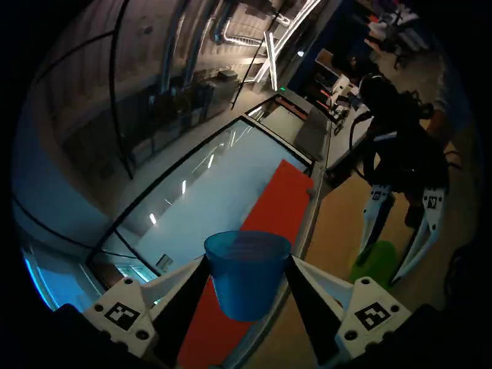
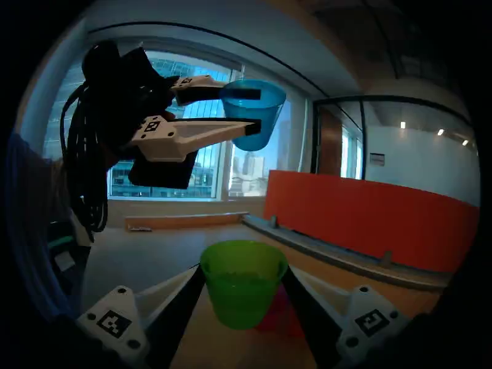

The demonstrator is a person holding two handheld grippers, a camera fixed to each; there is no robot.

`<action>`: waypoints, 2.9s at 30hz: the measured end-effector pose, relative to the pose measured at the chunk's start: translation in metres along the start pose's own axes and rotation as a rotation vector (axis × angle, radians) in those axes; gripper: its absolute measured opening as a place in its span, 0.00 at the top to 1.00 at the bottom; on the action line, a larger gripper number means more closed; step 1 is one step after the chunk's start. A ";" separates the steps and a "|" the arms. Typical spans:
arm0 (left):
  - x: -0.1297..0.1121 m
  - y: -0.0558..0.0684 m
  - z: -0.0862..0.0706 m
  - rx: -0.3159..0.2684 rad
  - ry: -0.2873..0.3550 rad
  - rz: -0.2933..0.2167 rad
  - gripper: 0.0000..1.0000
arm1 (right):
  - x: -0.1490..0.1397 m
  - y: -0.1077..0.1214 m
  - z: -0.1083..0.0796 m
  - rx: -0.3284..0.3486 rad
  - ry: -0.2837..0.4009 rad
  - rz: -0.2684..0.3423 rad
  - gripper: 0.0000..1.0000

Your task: Pour water

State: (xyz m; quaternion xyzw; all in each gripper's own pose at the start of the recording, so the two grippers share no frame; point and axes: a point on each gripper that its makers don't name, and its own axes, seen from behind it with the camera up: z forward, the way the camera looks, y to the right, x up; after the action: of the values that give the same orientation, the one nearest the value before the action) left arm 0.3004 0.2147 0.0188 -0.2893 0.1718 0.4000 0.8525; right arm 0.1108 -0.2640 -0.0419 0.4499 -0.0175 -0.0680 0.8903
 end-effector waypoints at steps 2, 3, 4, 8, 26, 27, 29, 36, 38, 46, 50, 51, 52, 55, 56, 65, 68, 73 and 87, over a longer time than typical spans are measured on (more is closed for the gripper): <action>-0.004 0.000 -0.001 -0.004 -0.007 -0.067 0.15 | 0.001 0.000 0.000 -0.002 0.004 0.001 0.10; -0.006 0.000 -0.001 -0.005 -0.009 -0.099 0.15 | 0.002 0.000 0.000 -0.003 0.005 0.001 0.10; -0.008 0.000 -0.001 -0.006 -0.011 -0.130 0.15 | 0.002 0.000 0.000 -0.003 0.006 0.002 0.10; -0.015 0.001 0.000 -0.012 -0.016 -0.262 0.15 | 0.005 0.001 0.001 -0.006 0.010 0.005 0.10; -0.033 0.007 -0.004 -0.056 -0.020 -0.686 0.15 | 0.014 0.001 -0.002 -0.011 0.023 0.003 0.10; -0.034 0.007 -0.004 -0.056 -0.022 -0.696 0.15 | 0.014 0.001 -0.002 -0.012 0.023 0.003 0.10; -0.036 0.008 -0.004 -0.057 -0.026 -0.716 0.15 | 0.014 0.001 -0.002 -0.013 0.022 0.002 0.10; -0.041 0.009 -0.007 -0.062 -0.014 -0.770 0.15 | 0.014 0.001 -0.003 -0.012 0.021 0.004 0.10; -0.045 0.010 -0.008 -0.057 -0.018 -0.773 0.15 | 0.014 0.001 -0.003 -0.012 0.019 0.002 0.10; -0.065 0.017 -0.017 -0.036 -0.043 -0.802 0.15 | 0.013 0.007 -0.008 -0.023 0.008 0.013 0.10; -0.076 0.022 -0.023 -0.031 -0.052 -0.818 0.15 | 0.012 0.012 -0.011 -0.034 0.003 0.021 0.10; -0.079 0.022 -0.025 -0.028 -0.054 -0.818 0.15 | 0.012 0.014 -0.012 -0.037 0.003 0.022 0.10; -0.083 0.023 -0.026 -0.024 -0.057 -0.818 0.15 | 0.012 0.015 -0.013 -0.041 0.002 0.023 0.10; -0.093 0.026 -0.031 -0.015 -0.068 -0.819 0.15 | 0.013 0.019 -0.017 -0.051 0.000 0.027 0.10; -0.097 0.027 -0.033 -0.013 -0.072 -0.821 0.15 | 0.013 0.021 -0.018 -0.054 -0.001 0.029 0.10; -0.129 0.040 -0.046 0.007 -0.118 -0.842 0.15 | 0.010 0.036 -0.032 -0.087 -0.019 0.028 0.10; -0.135 0.047 -0.050 0.003 -0.130 -0.843 0.15 | 0.009 0.039 -0.037 -0.093 -0.026 0.029 0.10; -0.142 0.060 -0.055 -0.013 -0.145 -0.851 0.15 | 0.004 0.048 -0.046 -0.108 -0.042 0.028 0.10; -0.156 0.085 -0.059 -0.051 -0.170 -0.849 0.14 | 0.006 0.061 -0.051 -0.117 -0.052 0.025 0.10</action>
State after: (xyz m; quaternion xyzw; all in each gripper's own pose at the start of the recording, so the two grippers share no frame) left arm 0.1334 0.1301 0.0244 -0.3213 -0.0432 0.0406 0.9451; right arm 0.1278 -0.1884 -0.0236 0.3949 -0.0422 -0.0692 0.9151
